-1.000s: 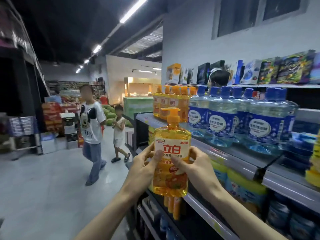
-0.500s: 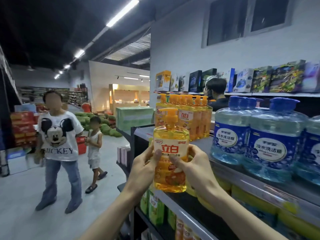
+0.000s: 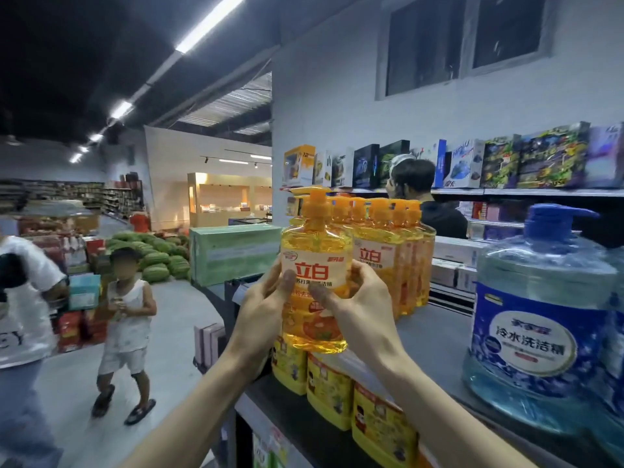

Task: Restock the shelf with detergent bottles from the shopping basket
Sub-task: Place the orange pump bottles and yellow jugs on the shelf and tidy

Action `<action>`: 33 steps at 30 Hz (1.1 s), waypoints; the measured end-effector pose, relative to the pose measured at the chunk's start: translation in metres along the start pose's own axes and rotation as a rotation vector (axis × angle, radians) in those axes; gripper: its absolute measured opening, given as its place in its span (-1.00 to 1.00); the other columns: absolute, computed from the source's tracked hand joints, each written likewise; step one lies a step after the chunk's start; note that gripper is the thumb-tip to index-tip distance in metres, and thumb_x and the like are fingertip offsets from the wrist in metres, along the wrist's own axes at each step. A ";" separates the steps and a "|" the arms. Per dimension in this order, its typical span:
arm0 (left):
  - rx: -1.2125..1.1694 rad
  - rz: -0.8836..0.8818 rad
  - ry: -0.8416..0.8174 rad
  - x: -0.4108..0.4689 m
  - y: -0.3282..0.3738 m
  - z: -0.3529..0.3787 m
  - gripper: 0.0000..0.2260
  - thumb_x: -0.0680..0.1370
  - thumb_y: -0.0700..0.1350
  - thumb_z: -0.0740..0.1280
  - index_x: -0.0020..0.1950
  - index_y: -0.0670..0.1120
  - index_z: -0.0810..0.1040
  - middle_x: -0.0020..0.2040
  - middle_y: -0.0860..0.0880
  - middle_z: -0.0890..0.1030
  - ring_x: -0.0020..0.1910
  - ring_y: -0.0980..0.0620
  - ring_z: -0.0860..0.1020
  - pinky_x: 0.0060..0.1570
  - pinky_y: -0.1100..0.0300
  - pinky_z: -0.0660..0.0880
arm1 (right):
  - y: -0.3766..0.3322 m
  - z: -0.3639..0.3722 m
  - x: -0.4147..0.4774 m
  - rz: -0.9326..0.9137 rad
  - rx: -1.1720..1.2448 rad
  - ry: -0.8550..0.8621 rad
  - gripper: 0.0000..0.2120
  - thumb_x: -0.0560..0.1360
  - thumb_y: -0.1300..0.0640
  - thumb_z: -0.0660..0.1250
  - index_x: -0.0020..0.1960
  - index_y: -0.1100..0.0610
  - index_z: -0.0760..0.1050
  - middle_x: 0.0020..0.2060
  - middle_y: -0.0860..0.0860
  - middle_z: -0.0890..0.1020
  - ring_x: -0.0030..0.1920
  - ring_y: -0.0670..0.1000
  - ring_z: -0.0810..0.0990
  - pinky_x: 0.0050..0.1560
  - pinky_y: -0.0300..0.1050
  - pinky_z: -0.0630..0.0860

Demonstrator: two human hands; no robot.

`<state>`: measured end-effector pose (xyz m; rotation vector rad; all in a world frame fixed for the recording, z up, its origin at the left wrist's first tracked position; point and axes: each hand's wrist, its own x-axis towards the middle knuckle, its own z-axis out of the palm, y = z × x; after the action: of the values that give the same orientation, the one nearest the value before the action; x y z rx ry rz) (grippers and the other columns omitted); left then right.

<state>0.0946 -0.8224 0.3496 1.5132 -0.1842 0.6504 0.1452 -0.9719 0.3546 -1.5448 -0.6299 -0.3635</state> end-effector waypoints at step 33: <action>-0.193 -0.123 -0.358 0.225 -0.124 -0.109 -0.65 0.75 0.11 0.16 0.52 0.15 0.48 0.24 0.05 0.72 0.28 0.02 0.66 0.33 -0.16 0.58 | 0.088 0.154 0.136 0.057 -0.405 0.315 -0.40 0.45 -0.16 0.58 0.35 0.05 0.47 -0.01 -0.27 0.63 -0.09 -0.47 0.60 -0.17 -0.51 0.53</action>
<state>0.3107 -0.6462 0.3464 1.4315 -0.4117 0.2513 0.2825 -0.7956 0.3506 -1.8335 -0.2731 -0.7081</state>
